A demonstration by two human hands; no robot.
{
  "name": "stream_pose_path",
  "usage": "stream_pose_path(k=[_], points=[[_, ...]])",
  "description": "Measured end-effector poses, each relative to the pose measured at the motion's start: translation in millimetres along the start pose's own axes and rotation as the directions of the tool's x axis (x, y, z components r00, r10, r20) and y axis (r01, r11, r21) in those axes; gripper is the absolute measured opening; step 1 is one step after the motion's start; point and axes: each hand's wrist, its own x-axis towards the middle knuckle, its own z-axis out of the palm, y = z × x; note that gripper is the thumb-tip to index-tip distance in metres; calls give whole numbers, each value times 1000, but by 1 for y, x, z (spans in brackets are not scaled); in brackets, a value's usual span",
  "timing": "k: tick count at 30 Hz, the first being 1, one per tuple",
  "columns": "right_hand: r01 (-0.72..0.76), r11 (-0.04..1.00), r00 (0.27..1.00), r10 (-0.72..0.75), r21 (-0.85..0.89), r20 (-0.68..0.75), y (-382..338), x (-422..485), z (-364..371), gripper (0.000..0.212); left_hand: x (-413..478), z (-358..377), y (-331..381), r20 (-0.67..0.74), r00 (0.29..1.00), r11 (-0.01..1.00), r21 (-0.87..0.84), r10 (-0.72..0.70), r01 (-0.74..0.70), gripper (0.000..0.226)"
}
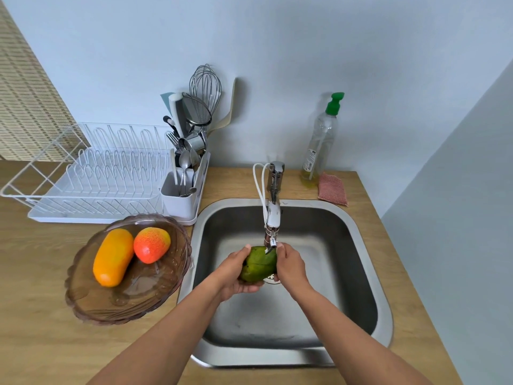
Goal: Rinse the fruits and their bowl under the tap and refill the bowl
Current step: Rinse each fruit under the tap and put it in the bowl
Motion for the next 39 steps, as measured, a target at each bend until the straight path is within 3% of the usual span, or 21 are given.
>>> stream_pose_path(k=[3,6,10,13,15,20,24,27,30,33,35,39], points=[[10,999,1000,-10,35,-16,1,-3,1,32,1,1,1,-89,995,998,49,-43,48,48],[-47,997,998,44,62,55,1,0,0,23,6,3,-4,-180,983,993,118,39,-18,48],[-111,990,985,121,-84,122,-2,4,-1,51,0,12,-6,-163,967,967,195,194,-162,35],[-134,986,983,145,-102,113,-3,6,-4,38,-2,15,-3,-142,955,948,223,261,-226,23],[-162,985,982,166,-52,90,-3,9,-5,42,-3,15,-3,-123,950,940,229,287,-254,17],[-221,974,957,228,-57,181,-11,5,-8,40,-5,18,-3,-123,933,923,238,337,-302,31],[-260,966,950,256,1,178,-13,1,-8,36,-4,20,-2,-211,915,930,213,344,-301,23],[-210,976,974,203,61,96,-6,3,-1,38,-3,20,2,-265,908,944,161,324,-289,21],[-19,1000,1000,19,21,14,0,3,6,42,-2,20,7,-286,935,977,101,211,-189,31],[133,991,991,-133,-19,-4,3,-1,6,35,-1,17,12,-173,985,998,-59,-26,16,53],[205,979,978,-206,-19,-17,7,-3,5,31,-1,15,14,-78,991,990,-105,-106,97,57],[128,980,992,-126,153,-22,11,-3,0,25,4,20,13,-106,994,999,-27,-21,19,44]])
